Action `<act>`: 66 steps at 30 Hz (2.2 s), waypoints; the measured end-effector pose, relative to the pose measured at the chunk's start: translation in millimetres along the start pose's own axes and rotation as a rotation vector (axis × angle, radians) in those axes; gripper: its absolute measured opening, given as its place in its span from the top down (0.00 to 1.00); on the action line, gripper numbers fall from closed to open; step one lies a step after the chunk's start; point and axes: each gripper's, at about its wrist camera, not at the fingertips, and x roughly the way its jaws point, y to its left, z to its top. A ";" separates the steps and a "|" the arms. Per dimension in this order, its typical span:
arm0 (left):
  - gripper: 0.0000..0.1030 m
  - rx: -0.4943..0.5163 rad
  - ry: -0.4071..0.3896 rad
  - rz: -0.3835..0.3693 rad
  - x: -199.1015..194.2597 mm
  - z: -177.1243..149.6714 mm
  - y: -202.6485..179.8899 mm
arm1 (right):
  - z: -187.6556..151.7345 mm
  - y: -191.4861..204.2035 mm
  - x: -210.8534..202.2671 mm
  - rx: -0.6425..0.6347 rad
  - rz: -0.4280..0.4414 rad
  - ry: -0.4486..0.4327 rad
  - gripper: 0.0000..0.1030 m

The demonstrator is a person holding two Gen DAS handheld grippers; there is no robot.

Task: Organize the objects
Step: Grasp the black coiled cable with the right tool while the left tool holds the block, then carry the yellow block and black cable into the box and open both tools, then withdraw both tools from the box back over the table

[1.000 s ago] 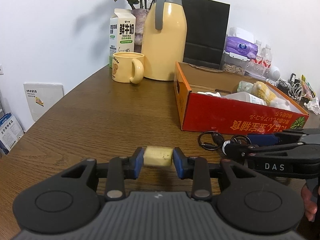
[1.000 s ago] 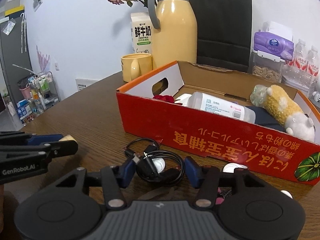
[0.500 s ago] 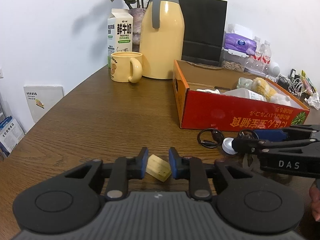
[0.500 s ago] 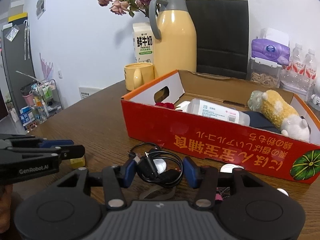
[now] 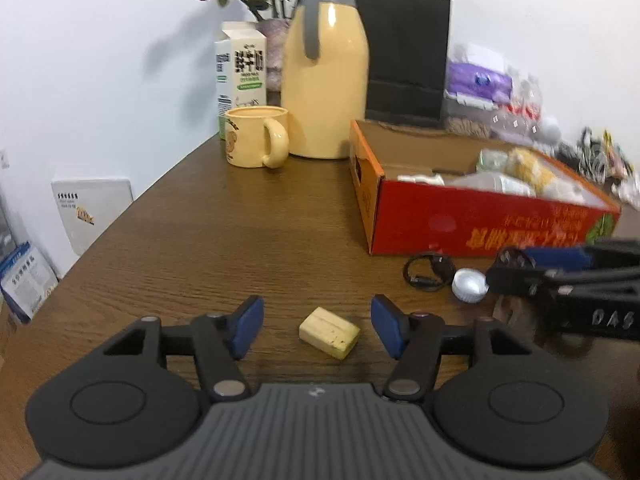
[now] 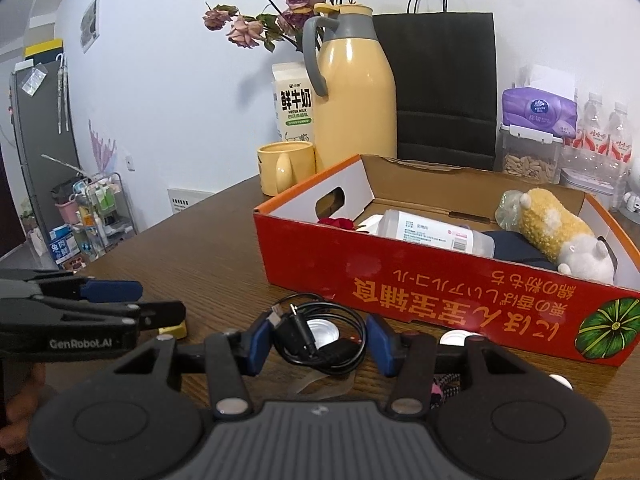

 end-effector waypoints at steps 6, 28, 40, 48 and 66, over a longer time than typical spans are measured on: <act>0.62 0.082 0.087 -0.062 16.6 2.4 -1.2 | -0.8 1.4 -3.8 -0.002 0.013 -0.013 0.52; 0.65 0.055 -0.179 -0.121 8.4 110.5 -70.5 | 72.7 -43.7 -17.3 -0.020 -0.112 -0.162 0.52; 0.65 -0.019 -0.094 -0.082 97.5 144.1 -108.5 | 93.3 -115.7 42.9 0.099 -0.200 -0.072 0.52; 0.50 -0.020 -0.073 -0.049 112.5 137.8 -106.3 | 82.8 -130.3 59.6 0.115 -0.192 0.000 0.50; 0.00 -0.043 -0.129 -0.014 98.7 139.8 -102.4 | 83.6 -133.7 47.4 0.133 -0.222 -0.025 0.01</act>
